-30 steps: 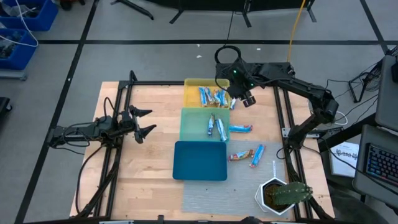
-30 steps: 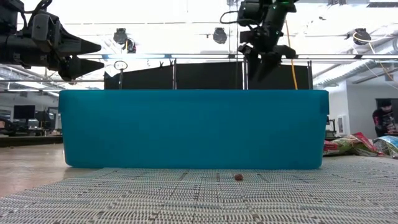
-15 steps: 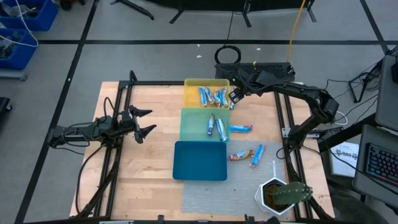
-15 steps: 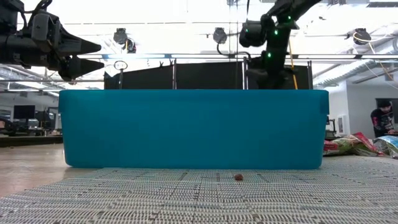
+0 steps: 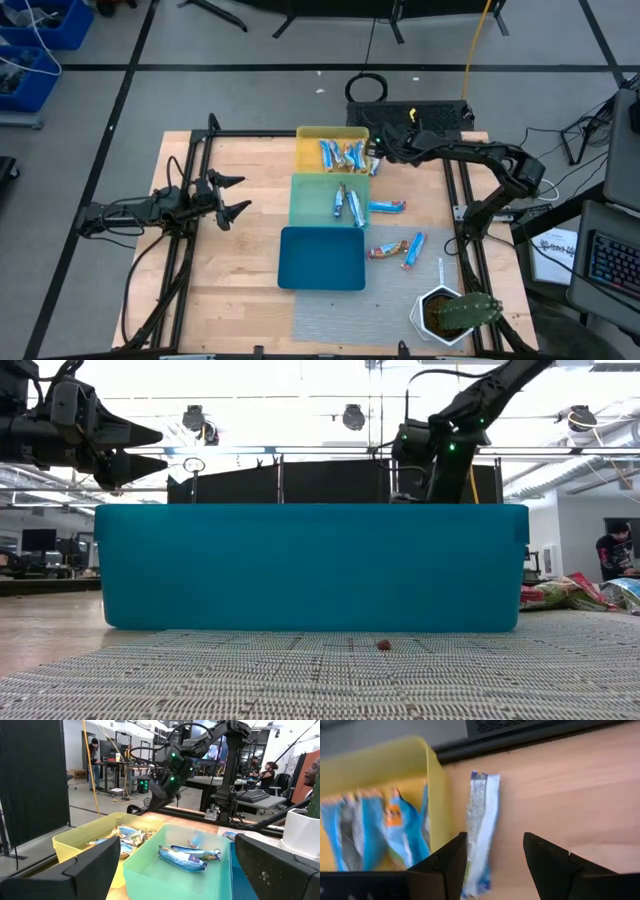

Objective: Pick and place Granola Bars by type
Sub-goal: Put the blue granola bar into the green bin

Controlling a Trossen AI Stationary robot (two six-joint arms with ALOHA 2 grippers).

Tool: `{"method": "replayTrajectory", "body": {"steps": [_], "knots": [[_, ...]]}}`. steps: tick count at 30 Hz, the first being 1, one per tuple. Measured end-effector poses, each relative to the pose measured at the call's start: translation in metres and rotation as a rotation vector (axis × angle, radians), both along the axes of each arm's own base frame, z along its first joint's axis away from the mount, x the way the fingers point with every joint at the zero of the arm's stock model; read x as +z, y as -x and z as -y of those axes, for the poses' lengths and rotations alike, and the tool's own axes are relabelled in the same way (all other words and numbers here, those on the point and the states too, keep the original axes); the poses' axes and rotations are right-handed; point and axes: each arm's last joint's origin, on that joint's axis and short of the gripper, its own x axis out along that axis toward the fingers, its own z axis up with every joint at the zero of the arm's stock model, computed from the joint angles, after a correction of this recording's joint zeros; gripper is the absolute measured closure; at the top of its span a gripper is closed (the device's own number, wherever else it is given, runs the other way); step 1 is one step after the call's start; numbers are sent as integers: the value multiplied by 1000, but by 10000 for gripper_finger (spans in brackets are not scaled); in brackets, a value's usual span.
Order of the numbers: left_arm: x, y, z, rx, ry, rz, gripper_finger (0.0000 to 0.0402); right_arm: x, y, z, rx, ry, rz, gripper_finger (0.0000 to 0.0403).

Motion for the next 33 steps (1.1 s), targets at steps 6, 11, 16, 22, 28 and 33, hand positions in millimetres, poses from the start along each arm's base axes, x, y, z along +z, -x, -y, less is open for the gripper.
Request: {"method": "replayTrajectory", "body": {"steps": [6, 11, 16, 22, 28, 33], "knots": [[0, 0, 0, 0, 0, 0, 9, -15, -1, 9, -94, -32, 107, 217], [0, 0, 0, 0, 0, 0, 9, -31, -7, 14, -106, -57, 91, 217], [0, 0, 0, 0, 0, 0, 9, -44, -12, 17, -99, -80, 91, 217], [0, 0, 0, 0, 0, 0, 9, -55, -19, 22, -89, -76, 136, 218], [0, 0, 0, 0, 0, 0, 9, -65, -22, 23, -89, -115, 137, 218], [0, 0, 0, 0, 0, 0, 9, -66, -22, 23, -86, -116, 128, 222]]}}
